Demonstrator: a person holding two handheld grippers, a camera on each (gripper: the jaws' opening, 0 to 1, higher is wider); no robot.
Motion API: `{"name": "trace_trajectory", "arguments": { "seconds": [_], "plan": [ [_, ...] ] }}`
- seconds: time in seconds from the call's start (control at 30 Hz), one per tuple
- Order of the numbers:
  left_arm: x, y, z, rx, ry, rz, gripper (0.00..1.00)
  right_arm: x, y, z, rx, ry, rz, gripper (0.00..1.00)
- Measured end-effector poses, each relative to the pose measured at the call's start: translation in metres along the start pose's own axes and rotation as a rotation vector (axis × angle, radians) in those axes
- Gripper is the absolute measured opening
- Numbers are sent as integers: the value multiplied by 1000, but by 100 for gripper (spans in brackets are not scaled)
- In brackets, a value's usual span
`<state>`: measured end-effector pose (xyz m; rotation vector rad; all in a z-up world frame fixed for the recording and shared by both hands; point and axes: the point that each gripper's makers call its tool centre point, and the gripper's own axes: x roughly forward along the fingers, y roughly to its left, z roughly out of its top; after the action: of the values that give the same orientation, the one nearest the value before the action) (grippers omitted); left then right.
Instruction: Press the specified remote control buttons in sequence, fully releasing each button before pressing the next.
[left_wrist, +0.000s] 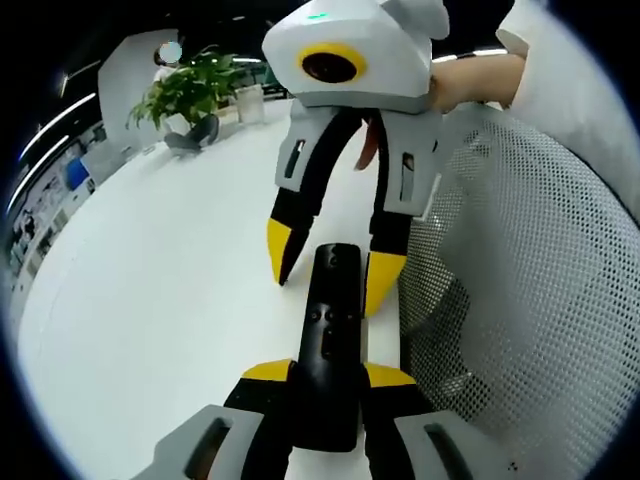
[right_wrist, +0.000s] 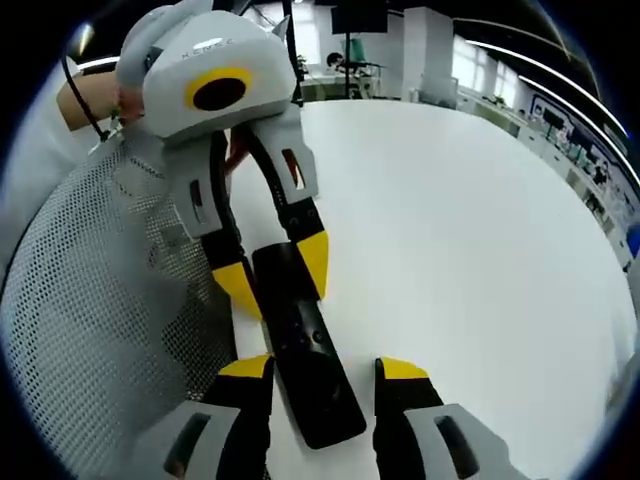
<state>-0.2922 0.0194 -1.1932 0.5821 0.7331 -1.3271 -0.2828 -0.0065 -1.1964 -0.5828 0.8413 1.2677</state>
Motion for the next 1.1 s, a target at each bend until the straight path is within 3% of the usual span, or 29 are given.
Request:
{"name": "trace_trajectory", "arguments": {
  "seconds": [0.1,0.17,0.37,0.5,0.7,0.9,1.1],
  "plan": [
    [0,0,1,-30,-24,5,24,2,3,3,-30,1,14,34],
    [0,0,0,3,-36,19,24,2,3,4,-28,-1,17,32],
    [-1,3,4,-125,-121,50,25,2,8,5,-72,1,35,24],
    [-3,5,3,-154,-91,46,28,2,7,5,-78,4,35,24],
    [-14,10,0,-201,-94,75,53,1,5,4,-73,4,39,24],
    [-36,19,15,-291,-199,139,73,2,5,4,-57,1,41,24],
    [-56,24,25,-356,-294,197,83,2,5,3,-54,3,40,24]
  ]
}}
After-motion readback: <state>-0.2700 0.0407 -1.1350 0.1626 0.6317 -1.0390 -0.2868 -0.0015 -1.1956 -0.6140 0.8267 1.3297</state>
